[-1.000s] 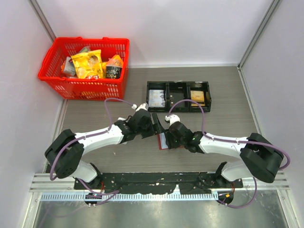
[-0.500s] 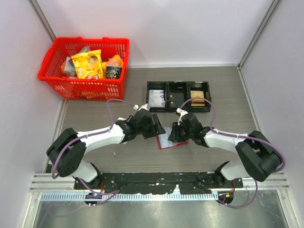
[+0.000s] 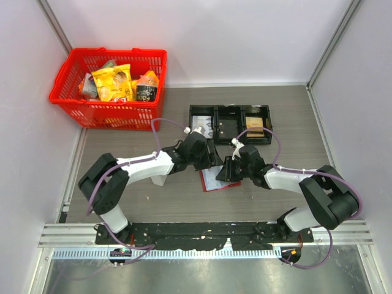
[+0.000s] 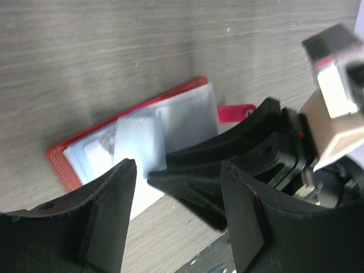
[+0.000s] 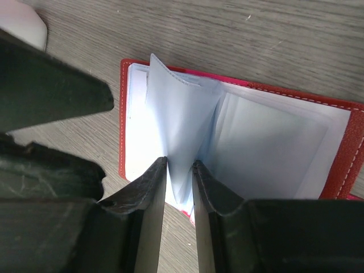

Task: Take the credit cards out of the card holder
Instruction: Remove the credit card from the card holder.

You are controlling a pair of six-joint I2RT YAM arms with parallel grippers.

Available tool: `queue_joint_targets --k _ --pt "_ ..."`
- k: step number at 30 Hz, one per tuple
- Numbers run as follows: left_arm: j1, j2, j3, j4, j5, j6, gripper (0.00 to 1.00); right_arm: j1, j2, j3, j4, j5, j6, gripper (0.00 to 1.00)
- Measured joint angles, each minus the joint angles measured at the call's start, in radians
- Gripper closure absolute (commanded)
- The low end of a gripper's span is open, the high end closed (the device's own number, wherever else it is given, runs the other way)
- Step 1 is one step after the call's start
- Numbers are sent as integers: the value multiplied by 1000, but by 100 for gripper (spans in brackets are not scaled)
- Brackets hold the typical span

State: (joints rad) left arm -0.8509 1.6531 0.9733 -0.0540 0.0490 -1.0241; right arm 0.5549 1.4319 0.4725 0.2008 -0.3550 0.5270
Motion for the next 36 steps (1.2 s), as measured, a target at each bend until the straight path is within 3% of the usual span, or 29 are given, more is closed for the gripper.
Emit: queue_joint_targets --k 9,12,21,29,31,36 --pt "45 126 90 16 16 85 18 -3 2 -2 4 -6 2 70" --pt "49 154 94 16 25 99 18 -3 2 -3 5 -6 2 70" --pt "51 173 94 78 100 116 30 -3 2 -4 9 -7 2 70" --pt "53 173 94 125 148 125 34 -3 2 -5 11 -8 2 70" --pt "54 173 94 129 161 123 38 -3 2 -5 11 -8 2 67" --pt "59 173 72 164 190 105 44 0 -16 -18 30 -18 6 47"
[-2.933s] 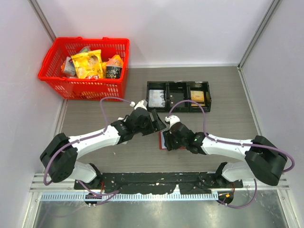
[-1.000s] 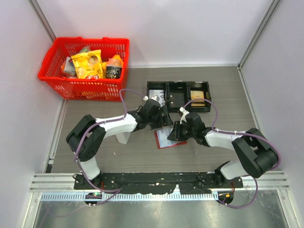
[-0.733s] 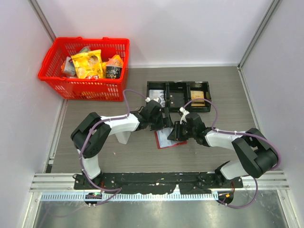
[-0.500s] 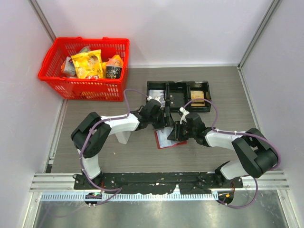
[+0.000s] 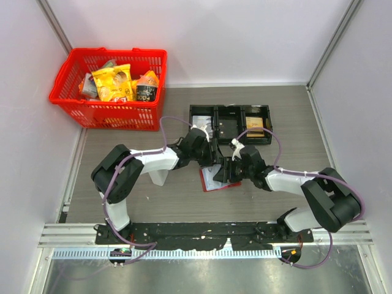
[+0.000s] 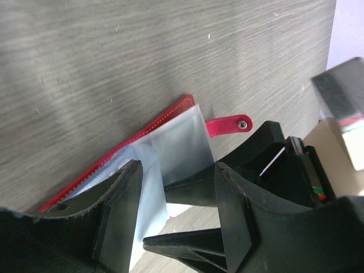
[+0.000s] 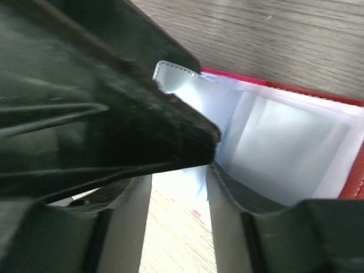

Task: Take the credit cards out of the card holder
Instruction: Remove the credit card from the card holder.

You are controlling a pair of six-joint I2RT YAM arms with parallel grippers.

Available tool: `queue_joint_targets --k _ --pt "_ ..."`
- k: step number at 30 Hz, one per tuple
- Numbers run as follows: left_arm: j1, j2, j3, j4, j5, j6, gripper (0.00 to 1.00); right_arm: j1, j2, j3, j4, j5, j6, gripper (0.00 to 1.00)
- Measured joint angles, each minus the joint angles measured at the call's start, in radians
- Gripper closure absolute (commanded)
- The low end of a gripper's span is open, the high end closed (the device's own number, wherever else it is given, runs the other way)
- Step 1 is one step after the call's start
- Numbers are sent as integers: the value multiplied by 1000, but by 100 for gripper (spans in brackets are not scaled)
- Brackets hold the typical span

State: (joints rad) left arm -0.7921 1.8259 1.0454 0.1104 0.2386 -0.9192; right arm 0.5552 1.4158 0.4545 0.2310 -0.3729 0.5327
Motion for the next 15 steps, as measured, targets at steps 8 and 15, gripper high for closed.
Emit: queue_joint_targets --k 8,15 --pt "-12 0 -34 23 60 -51 44 6 -147 -75 -31 45 -2 35" --pt "-35 -4 -33 43 77 -98 43 6 -362 -119 -132 164 -4 33"
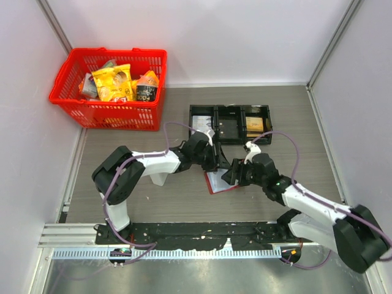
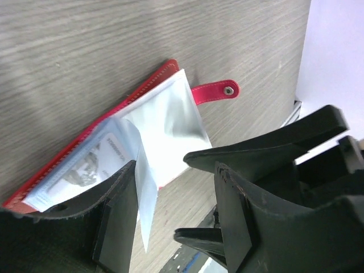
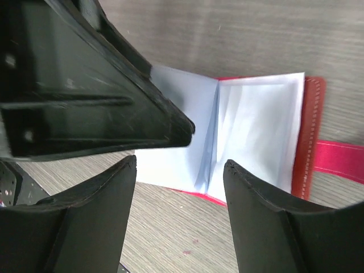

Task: Take the credit cards out of the card holder
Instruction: Remove the credit card from the card holder.

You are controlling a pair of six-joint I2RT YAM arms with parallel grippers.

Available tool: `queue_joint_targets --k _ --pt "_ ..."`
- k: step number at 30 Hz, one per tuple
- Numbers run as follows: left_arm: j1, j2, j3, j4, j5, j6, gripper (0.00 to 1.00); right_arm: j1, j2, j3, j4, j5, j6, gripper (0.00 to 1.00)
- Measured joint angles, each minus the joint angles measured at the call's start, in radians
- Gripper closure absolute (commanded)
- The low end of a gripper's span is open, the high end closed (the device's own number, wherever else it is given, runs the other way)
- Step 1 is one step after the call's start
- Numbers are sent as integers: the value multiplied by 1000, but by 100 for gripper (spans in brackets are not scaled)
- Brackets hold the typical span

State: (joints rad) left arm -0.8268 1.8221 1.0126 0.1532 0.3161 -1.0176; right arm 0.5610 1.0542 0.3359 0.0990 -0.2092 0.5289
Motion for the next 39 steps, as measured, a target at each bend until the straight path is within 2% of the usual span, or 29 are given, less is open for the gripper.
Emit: queue_joint_targets --k 9,12,17,22,28,32,39 --pt "-63 50 100 16 -1 -57 42 0 -300 -5 -153 146 -3 32" --pt "-76 114 155 22 -2 -76 41 0 -344 -5 -201 164 -3 32" --pt "-71 180 192 15 -10 -92 39 0 -341 -14 -226 142 -2 42" --pt "-34 127 170 -14 -56 -71 39 0 -280 -27 -207 88 7 51" --pt "-6 -120 62 -70 -180 -12 43 0 -144 -44 -89 11 50 60" --pt "-10 -259 -37 -70 -253 5 51 0 -39 -44 -11 -18 71 63" --pt "-32 -280 -135 -127 -298 10 57 -31 111 -44 87 -57 100 65"
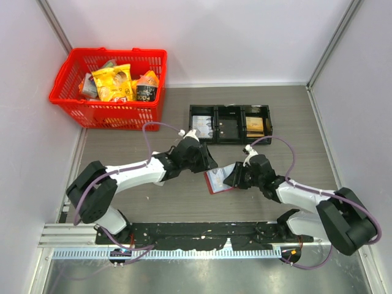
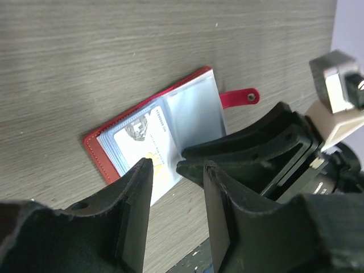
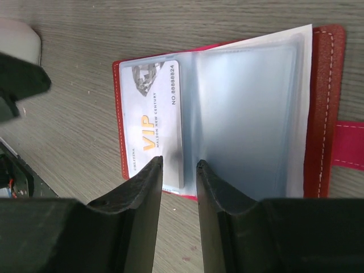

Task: Take the credit cards out of the card holder
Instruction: Remove the credit card from the card holder.

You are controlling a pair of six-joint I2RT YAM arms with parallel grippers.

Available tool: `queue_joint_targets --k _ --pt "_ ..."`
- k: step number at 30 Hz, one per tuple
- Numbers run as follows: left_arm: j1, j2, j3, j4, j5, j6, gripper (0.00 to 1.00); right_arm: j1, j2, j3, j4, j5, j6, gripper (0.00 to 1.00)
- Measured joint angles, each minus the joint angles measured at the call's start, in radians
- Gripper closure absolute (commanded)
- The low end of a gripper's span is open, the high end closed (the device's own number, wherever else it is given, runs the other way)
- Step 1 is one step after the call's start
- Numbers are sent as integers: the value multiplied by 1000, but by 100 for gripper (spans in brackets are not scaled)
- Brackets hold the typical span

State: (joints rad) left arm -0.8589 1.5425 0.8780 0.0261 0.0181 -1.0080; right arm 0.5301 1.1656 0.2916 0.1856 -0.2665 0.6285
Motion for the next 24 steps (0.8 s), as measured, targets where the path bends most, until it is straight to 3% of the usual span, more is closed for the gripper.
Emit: queue_joint_targets --k 12,24 --pt "-65 106 -20 -67 -52 6 74 -22 133 0 154 -137 32 68" --pt "-98 63 -133 -18 -95 -61 76 -22 97 3 150 -179 63 68"
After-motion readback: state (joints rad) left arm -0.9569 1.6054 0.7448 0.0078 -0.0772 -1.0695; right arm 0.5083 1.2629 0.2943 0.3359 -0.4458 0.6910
